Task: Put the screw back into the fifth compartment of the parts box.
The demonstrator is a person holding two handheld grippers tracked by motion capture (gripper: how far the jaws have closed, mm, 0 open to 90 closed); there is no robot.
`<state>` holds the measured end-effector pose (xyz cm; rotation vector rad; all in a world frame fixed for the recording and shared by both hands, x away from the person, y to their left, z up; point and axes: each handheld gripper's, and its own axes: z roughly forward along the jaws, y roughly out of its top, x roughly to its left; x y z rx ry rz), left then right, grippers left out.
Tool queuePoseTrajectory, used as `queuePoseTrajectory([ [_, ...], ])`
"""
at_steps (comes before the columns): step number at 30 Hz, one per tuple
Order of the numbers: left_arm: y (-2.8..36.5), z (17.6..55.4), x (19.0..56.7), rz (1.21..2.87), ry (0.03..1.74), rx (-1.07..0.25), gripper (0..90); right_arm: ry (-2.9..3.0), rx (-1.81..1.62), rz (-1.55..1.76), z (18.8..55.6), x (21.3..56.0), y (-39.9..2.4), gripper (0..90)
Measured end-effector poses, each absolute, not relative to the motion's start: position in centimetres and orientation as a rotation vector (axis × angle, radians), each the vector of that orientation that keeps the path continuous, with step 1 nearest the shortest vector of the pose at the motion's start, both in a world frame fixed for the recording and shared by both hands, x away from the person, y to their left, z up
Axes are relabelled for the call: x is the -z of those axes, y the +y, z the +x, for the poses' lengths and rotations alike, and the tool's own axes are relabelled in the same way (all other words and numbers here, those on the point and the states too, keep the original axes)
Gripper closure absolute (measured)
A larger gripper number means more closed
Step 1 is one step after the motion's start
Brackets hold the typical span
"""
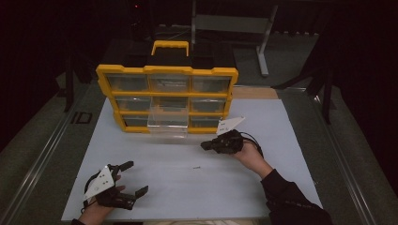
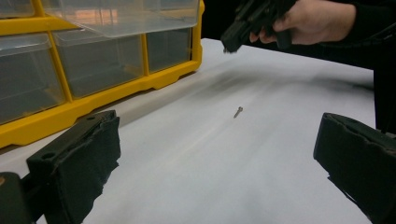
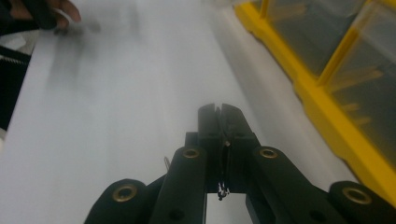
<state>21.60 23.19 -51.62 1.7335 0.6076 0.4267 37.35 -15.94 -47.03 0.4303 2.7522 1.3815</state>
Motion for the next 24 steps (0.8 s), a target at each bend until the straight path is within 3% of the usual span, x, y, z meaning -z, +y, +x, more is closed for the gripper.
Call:
queuePoseTrajectory([
  [24,23.2,21.6,51.6,1.736,0.609,-0.429,1.8,2.581,-1.515,0.387,39.1,37.5,-16.0,88.1],
])
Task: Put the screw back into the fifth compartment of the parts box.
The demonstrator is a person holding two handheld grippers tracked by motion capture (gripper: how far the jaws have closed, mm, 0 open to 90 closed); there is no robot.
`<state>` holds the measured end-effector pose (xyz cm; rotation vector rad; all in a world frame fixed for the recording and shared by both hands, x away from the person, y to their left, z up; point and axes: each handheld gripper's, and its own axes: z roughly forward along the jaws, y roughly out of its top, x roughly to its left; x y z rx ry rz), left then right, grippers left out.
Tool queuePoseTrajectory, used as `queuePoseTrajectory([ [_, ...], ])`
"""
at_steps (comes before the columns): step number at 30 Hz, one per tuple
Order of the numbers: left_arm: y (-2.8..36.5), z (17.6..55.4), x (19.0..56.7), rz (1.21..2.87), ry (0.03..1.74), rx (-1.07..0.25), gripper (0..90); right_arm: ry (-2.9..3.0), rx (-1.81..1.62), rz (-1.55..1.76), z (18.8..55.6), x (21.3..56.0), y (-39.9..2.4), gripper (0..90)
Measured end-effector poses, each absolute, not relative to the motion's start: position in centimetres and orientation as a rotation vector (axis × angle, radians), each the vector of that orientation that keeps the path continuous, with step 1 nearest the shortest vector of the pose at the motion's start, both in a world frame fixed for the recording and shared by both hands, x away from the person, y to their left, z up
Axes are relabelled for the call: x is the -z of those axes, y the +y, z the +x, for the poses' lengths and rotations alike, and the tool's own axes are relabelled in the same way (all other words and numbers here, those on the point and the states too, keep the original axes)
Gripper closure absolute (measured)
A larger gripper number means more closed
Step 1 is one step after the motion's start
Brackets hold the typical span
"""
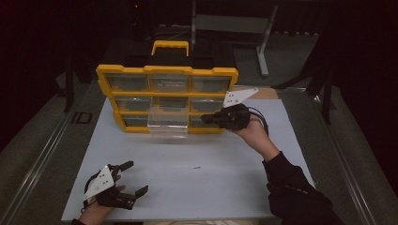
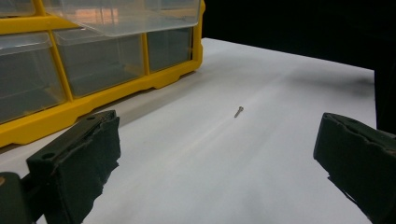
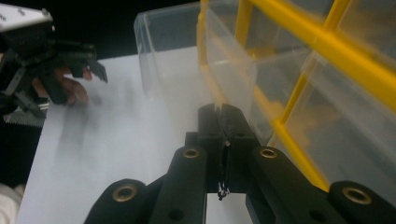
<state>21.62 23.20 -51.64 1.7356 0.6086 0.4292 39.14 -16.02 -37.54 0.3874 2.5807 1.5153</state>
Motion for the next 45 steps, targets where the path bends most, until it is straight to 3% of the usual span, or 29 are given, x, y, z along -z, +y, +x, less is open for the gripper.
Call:
queuePoseTrajectory([
  [20,23.2,21.6,51.6,1.734,0.609,-0.428,1.8,2.549,-1.551,0.303,40.7,33.3,-12.7,88.1],
  [45,23.2,21.6,51.6,1.731,0.606,-0.424,1.7,2.595,-1.594,0.24,41.3,33.1,-8.1,88.1],
])
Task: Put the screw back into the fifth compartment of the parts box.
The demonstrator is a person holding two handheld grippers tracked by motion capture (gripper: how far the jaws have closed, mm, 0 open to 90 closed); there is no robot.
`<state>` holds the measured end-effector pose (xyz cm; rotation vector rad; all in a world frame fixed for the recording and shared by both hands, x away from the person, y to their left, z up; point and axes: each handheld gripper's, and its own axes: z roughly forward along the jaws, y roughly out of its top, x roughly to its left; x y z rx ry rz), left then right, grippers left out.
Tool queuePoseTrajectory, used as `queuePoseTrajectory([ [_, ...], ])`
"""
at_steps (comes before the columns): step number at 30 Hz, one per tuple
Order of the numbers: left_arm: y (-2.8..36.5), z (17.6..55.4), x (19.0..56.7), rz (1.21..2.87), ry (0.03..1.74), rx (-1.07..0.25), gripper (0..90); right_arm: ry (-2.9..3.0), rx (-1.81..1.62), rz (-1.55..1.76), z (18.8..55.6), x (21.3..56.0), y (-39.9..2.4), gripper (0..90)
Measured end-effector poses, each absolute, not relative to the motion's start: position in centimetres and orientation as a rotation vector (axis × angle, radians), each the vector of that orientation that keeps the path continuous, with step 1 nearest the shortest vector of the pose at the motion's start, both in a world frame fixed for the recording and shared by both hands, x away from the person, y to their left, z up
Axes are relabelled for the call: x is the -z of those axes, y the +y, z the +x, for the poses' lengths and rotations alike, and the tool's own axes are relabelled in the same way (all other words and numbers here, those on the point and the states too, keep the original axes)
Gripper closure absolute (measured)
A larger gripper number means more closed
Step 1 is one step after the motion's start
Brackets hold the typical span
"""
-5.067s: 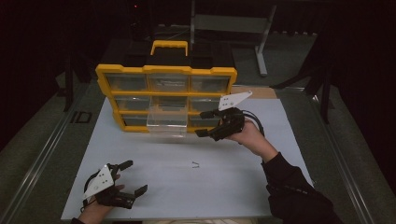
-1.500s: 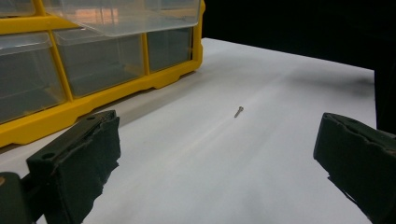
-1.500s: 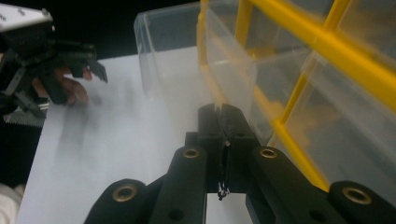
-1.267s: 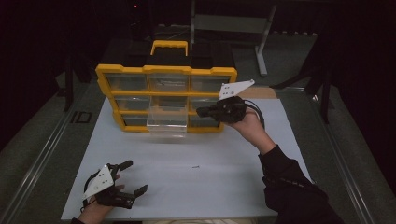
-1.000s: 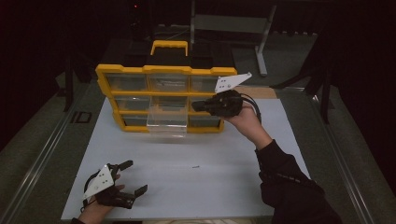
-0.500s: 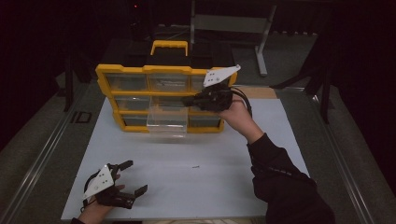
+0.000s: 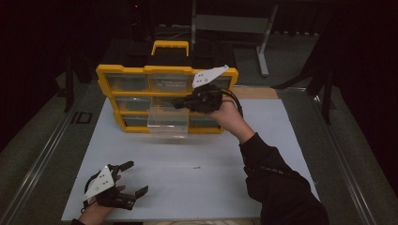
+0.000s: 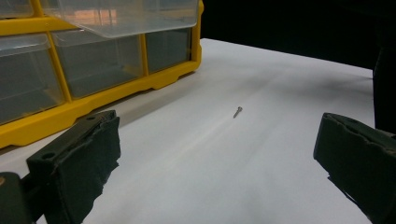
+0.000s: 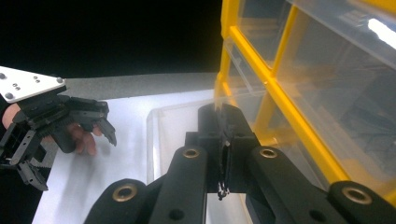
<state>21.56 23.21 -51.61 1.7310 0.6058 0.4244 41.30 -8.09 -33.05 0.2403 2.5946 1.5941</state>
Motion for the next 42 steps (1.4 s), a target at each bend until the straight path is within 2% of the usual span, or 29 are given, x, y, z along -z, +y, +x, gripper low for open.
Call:
queuePoseTrajectory([
  [25,23.2,21.5,51.6,1.73,0.604,-0.421,1.7,2.732,-1.465,0.309,41.8,37.5,-6.1,88.1],
  [33,23.2,21.5,51.6,1.731,0.603,-0.421,1.7,2.76,-1.416,0.302,41.6,37.7,-6.1,86.9],
  [34,23.2,21.5,51.6,1.731,0.603,-0.422,1.7,2.758,-1.415,0.304,41.6,37.7,-6.2,82.7],
  [42,23.2,21.5,51.6,1.731,0.604,-0.421,1.7,2.709,-1.484,0.342,41.4,36.4,-6.9,65.8],
])
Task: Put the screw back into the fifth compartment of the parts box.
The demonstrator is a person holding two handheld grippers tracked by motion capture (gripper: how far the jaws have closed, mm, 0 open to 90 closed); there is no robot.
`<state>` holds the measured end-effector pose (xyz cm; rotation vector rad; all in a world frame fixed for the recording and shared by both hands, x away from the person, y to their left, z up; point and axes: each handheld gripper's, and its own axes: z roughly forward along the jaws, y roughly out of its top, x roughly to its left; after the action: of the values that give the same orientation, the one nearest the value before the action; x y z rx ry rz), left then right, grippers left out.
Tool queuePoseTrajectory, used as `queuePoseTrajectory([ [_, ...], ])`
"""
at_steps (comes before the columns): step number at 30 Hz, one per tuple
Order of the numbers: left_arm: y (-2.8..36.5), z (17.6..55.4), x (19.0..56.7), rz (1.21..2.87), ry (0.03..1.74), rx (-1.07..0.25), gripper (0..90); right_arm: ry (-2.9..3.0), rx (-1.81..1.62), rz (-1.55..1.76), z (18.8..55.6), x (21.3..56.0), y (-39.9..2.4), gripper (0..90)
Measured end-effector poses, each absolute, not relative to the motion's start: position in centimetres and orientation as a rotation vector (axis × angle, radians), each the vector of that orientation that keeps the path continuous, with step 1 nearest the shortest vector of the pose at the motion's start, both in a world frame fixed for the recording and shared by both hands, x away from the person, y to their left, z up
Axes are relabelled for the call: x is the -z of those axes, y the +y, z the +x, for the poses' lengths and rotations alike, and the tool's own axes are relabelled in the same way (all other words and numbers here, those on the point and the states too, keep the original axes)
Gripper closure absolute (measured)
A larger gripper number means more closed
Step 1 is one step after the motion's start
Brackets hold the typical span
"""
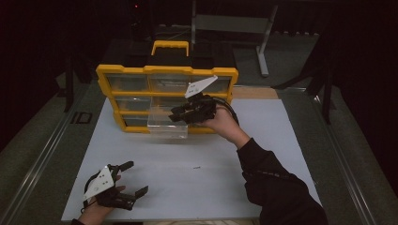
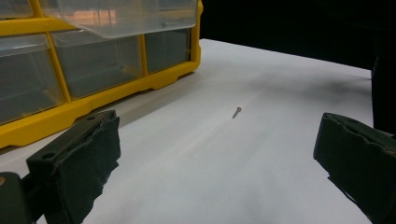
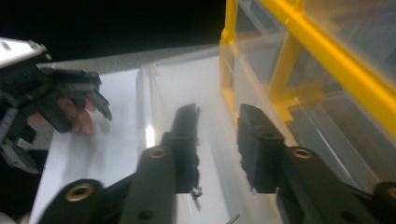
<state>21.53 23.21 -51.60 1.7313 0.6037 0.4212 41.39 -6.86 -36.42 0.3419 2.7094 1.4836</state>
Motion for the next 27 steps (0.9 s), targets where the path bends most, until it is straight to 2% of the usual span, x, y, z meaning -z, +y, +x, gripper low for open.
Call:
queuePoseTrajectory([
  [15,23.2,21.6,51.6,1.732,0.605,-0.419,1.8,2.653,-1.551,0.368,40.3,34.9,-9.5,38.1],
  [27,23.1,21.6,51.6,1.733,0.602,-0.416,1.8,2.649,-1.563,0.382,39.8,35.7,-11.6,26.4],
])
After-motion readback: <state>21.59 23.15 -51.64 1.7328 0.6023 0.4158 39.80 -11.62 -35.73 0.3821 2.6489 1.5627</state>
